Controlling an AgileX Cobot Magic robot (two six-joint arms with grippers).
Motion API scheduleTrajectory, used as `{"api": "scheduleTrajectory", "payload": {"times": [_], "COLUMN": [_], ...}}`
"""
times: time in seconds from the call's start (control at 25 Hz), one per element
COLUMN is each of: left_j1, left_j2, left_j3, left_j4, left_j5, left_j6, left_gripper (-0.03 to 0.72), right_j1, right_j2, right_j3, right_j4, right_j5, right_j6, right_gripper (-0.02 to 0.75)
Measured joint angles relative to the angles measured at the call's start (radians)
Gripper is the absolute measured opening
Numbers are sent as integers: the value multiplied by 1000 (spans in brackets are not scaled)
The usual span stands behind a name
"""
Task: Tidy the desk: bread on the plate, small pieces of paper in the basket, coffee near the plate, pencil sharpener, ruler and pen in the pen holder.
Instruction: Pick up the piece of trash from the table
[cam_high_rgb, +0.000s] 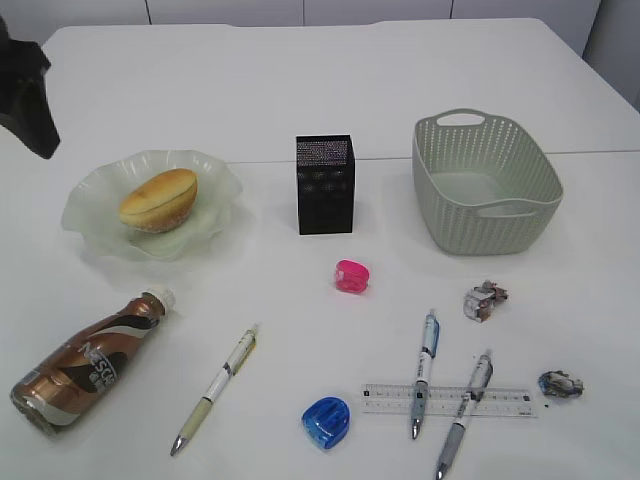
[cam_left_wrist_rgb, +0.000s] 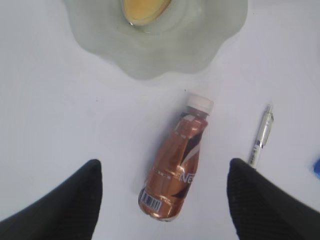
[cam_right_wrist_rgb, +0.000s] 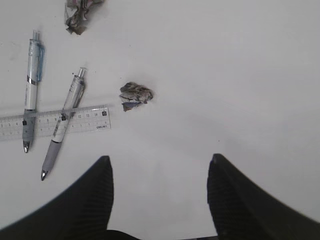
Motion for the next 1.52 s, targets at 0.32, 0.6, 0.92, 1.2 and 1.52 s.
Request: {"api": "scheduleTrajectory", "payload": {"times": [0.32, 0.6, 0.92, 1.2, 1.52], "left_j1": [0, 0, 0, 0, 0], "left_j2": [-199, -222, -222, -222, -222], "left_j3": [110, 122, 122, 122, 122], "left_j4": [-40, -55, -77, -77, -77], "left_j5": [4, 6, 6, 6, 6], "left_j6": [0, 0, 0, 2, 2], "left_gripper": [560, 559, 559, 559, 559], "right_j1": [0, 0, 16, 106, 107], "right_j2": [101, 244, 376, 443, 457], "right_j3": [0, 0, -2, -4, -4], "right_j4": [31, 61, 121, 176, 109], "right_j5": [-55, -117, -158, -180, -216], "right_j6": [0, -72, -110, -110, -110], "right_gripper": [467, 467, 467, 467, 467]}}
